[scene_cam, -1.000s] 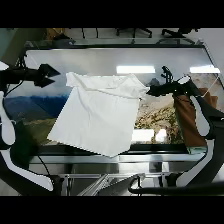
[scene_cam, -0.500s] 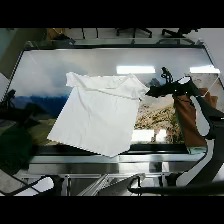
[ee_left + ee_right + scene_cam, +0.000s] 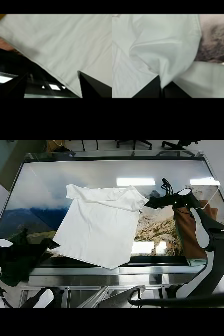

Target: Fold the shirts.

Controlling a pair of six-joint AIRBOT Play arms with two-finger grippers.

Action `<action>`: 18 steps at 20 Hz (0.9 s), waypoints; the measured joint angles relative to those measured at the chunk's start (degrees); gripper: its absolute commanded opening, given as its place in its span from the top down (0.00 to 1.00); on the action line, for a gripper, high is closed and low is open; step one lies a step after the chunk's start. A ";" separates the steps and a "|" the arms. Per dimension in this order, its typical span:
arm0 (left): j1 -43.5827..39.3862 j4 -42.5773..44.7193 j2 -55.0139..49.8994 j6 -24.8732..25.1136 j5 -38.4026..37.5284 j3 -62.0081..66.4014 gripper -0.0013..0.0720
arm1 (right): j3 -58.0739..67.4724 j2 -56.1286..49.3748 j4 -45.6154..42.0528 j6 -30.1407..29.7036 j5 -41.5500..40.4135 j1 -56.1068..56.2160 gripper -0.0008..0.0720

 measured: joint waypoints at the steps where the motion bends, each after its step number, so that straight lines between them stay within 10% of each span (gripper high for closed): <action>1: -0.81 -0.55 0.22 0.00 2.56 -1.66 0.04 | 0.00 0.00 0.17 -0.09 0.00 0.00 0.97; 6: -4.96 -2.64 -1.77 -0.22 11.26 -4.00 0.11 | 0.00 0.00 0.66 -0.35 0.00 0.00 0.97; 8: -7.19 -2.58 -5.05 -0.20 13.53 -2.51 0.79 | 0.00 0.00 0.70 -0.52 -0.02 0.00 0.96; 9: -8.50 -2.36 -7.06 -0.20 14.10 -1.09 0.95 | 0.00 0.00 0.74 -0.55 -0.02 0.00 0.97; 18: -14.14 0.20 -24.72 0.00 18.01 33.31 0.95 | -4.33 4.72 -3.93 2.40 7.10 -0.11 0.97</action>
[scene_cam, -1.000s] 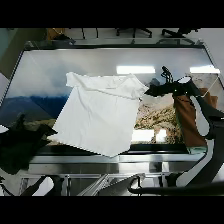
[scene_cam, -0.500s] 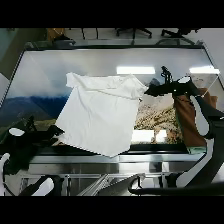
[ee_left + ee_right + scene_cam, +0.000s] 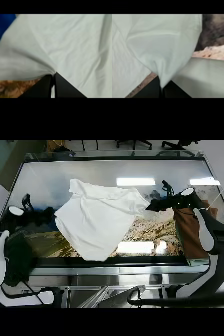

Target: Fold the shirts.

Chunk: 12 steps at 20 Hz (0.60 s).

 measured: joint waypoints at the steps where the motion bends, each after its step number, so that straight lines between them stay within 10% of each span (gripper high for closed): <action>1: -0.11 0.44 -2.54 0.00 0.07 5.46 0.95 | -2.89 1.90 -0.55 0.52 0.87 0.72 0.97; 6: -0.31 2.01 -15.96 0.00 -1.25 29.00 0.94 | -25.77 17.11 -1.95 5.66 -4.31 9.84 0.96; 7: -0.33 2.01 -18.75 0.00 -2.29 32.98 0.86 | -30.34 20.24 -2.14 7.45 -7.43 12.39 0.91; 8: -0.35 1.97 -21.20 0.00 -3.50 36.35 0.33 | -34.05 22.73 -2.19 9.11 -10.56 14.62 0.67; 9: -0.37 1.68 -23.45 -0.02 -5.18 39.52 0.05 | -37.09 24.83 -2.38 10.36 -13.42 16.59 0.50; 12: 0.02 1.11 -27.93 -0.42 -13.14 47.45 0.06 | -40.63 28.15 -2.64 12.57 -18.14 17.77 0.47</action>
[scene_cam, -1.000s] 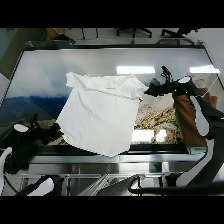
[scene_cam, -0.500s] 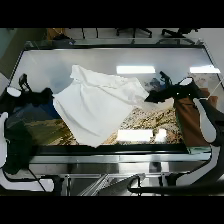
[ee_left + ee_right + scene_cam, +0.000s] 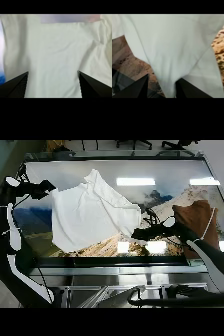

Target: Fold the shirts.

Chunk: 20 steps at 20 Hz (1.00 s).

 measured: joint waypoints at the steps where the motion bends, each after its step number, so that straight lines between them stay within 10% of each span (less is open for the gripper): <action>1: 0.44 -0.22 -0.57 -0.02 -3.39 2.12 0.09 | 0.09 0.61 -0.22 0.39 0.09 -1.09 0.47; 10: 9.51 1.01 11.91 -0.20 -21.94 -19.54 0.09 | 6.34 -1.20 3.48 -8.20 2.05 -20.59 0.46; 20: 14.86 8.44 30.32 0.70 -12.00 -60.87 0.09 | 7.74 -11.61 18.49 -22.75 2.25 -22.49 0.46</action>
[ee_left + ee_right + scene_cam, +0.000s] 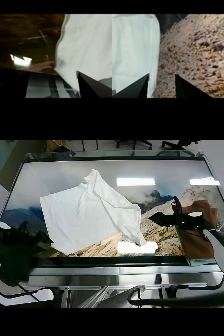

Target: Fold the shirts.

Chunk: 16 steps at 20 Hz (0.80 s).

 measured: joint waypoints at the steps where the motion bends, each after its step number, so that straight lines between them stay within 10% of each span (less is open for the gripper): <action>1: -0.63 -2.14 0.85 0.59 1.16 -2.40 0.09 | 0.17 -0.98 0.37 -0.50 0.04 0.44 0.46; 5: -5.25 -13.16 2.10 5.07 7.87 -8.92 0.09 | 1.64 -4.83 1.33 -1.53 0.24 2.89 0.46; 8: -8.50 -15.69 2.14 7.32 12.22 -9.81 0.92 | 3.48 -7.63 2.64 -1.86 0.74 5.40 0.47; 11: -10.01 -16.46 2.16 8.61 12.74 -8.20 0.95 | 4.52 -9.97 3.06 -1.95 0.83 8.13 0.53; 16: -10.69 -16.87 2.38 9.33 8.37 -2.99 0.95 | 6.01 -11.58 0.92 -2.05 1.92 10.78 0.96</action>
